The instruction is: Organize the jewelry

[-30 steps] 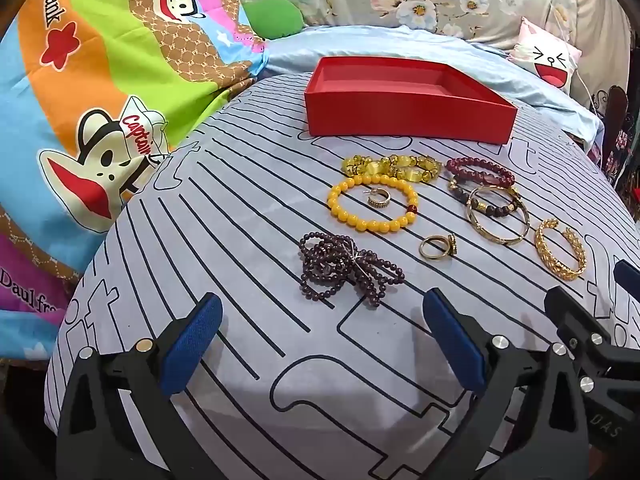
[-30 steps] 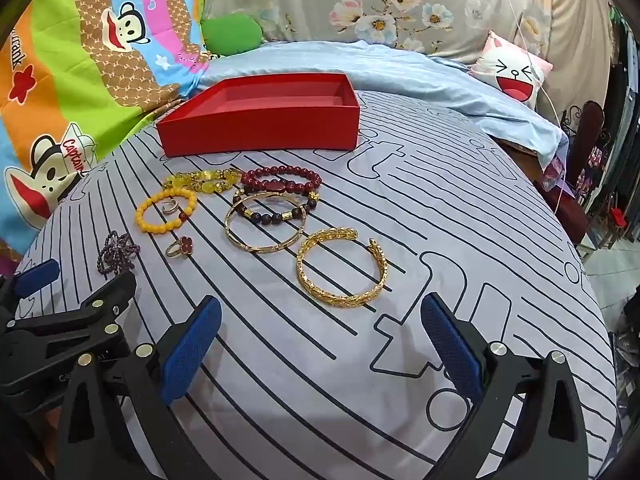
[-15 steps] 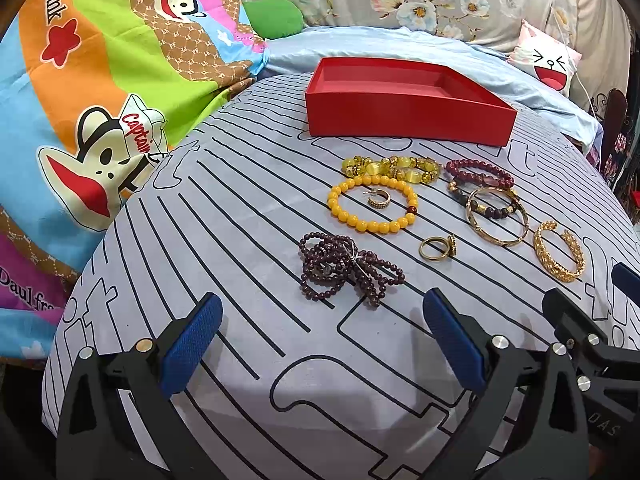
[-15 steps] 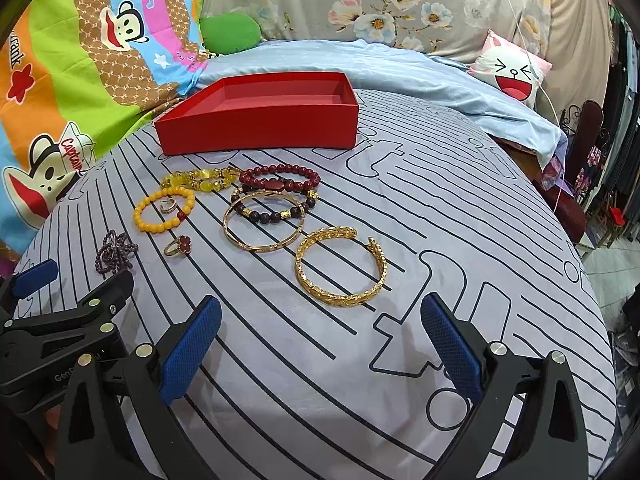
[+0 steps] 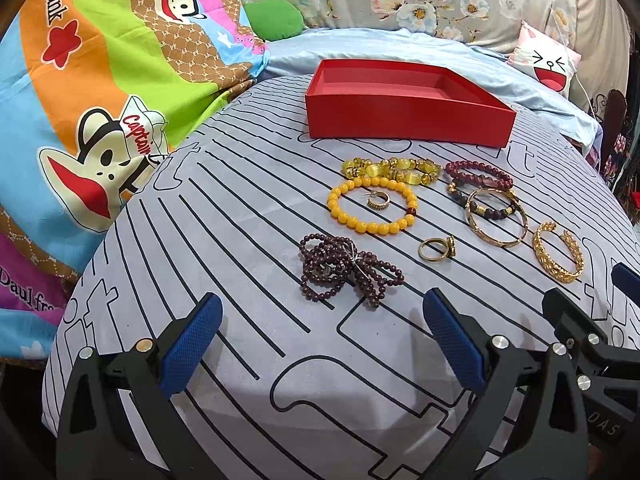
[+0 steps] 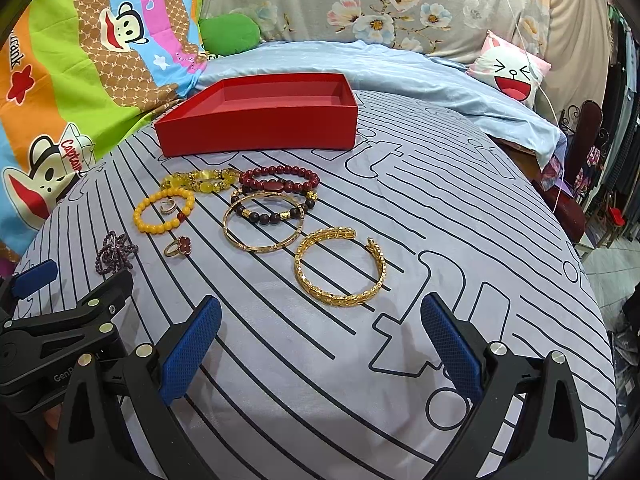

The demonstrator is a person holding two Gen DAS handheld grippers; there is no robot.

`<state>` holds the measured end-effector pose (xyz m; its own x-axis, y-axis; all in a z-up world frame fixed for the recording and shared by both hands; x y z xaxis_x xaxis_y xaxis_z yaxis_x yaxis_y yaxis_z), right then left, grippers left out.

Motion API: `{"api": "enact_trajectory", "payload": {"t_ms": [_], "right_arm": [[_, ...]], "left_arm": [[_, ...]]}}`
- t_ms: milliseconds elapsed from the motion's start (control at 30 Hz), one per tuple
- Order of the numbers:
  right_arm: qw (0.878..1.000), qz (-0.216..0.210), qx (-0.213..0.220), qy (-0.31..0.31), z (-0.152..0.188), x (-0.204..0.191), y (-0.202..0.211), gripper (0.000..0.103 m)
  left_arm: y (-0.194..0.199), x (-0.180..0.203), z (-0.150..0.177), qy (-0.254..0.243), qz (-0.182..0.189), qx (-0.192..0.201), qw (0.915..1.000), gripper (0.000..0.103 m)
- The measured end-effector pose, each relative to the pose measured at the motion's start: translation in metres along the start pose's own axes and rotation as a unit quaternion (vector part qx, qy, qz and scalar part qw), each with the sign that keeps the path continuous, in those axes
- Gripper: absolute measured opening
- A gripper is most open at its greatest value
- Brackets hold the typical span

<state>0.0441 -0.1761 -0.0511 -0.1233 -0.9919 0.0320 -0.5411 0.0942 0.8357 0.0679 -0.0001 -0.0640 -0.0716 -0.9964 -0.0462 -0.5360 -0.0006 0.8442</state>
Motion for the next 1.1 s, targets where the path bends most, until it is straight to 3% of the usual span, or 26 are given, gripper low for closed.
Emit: {"api": "enact_trajectory", "payload": {"t_ms": [700,1100], "right_arm": [[1.0,0.001,0.009,-0.006,-0.004,0.004,0.005,0.096],[0.999,0.011,0.01,-0.035,-0.015,0.031,0.013,0.096]], "left_arm": [[0.008,0.0,-0.001,0.002,0.0,0.006,1.0,0.096],[0.009,-0.026,-0.001,0.049,0.024,-0.017,0.9984,0.096]]}}
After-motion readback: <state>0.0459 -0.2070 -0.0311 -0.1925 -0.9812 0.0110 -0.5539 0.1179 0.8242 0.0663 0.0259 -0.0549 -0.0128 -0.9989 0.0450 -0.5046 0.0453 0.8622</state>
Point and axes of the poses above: each gripper's, at about its wrist camera, not at the fingertips, and y roughly against the way its jaws point, x to its right, z to its underside, the point moved 9 cm from there along -y, roughly the way its jaws point, and after that the axes turned 11 degrees about -x, right-handed, at the moved point
